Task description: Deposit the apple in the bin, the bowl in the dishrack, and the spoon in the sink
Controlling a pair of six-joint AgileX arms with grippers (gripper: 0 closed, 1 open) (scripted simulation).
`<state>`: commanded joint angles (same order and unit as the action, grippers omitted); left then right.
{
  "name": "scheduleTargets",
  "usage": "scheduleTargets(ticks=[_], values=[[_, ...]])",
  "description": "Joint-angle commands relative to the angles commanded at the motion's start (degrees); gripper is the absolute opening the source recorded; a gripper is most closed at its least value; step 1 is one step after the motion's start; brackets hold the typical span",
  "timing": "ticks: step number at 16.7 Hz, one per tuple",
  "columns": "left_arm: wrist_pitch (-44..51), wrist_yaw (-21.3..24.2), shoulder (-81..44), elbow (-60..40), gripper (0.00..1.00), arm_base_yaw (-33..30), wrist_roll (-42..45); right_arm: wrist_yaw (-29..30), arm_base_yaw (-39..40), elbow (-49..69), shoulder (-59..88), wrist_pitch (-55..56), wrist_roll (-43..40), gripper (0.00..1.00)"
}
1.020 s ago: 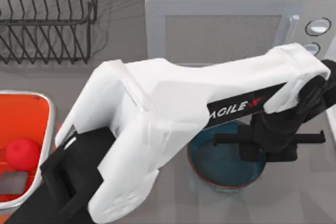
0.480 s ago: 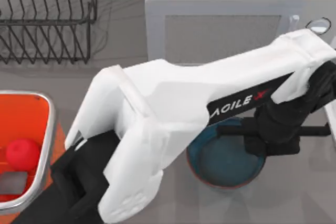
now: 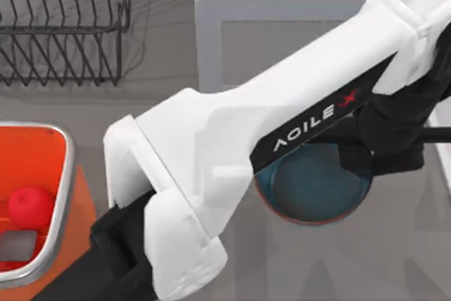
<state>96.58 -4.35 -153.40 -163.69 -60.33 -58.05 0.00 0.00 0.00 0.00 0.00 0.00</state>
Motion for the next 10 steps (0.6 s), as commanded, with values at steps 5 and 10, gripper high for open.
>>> scheduleTargets(ticks=[5, 10], values=[[2.43, 0.01, -0.63, -2.53, 0.0, 0.01, 0.11, 0.0, 0.0, 0.0, 0.0, 0.0, 0.0, 1.0], [0.52, 1.38, 3.01, 0.43, 0.0, 2.58, 2.18, 0.0, 0.0, 0.0, 0.0, 0.0, 0.0, 1.0]])
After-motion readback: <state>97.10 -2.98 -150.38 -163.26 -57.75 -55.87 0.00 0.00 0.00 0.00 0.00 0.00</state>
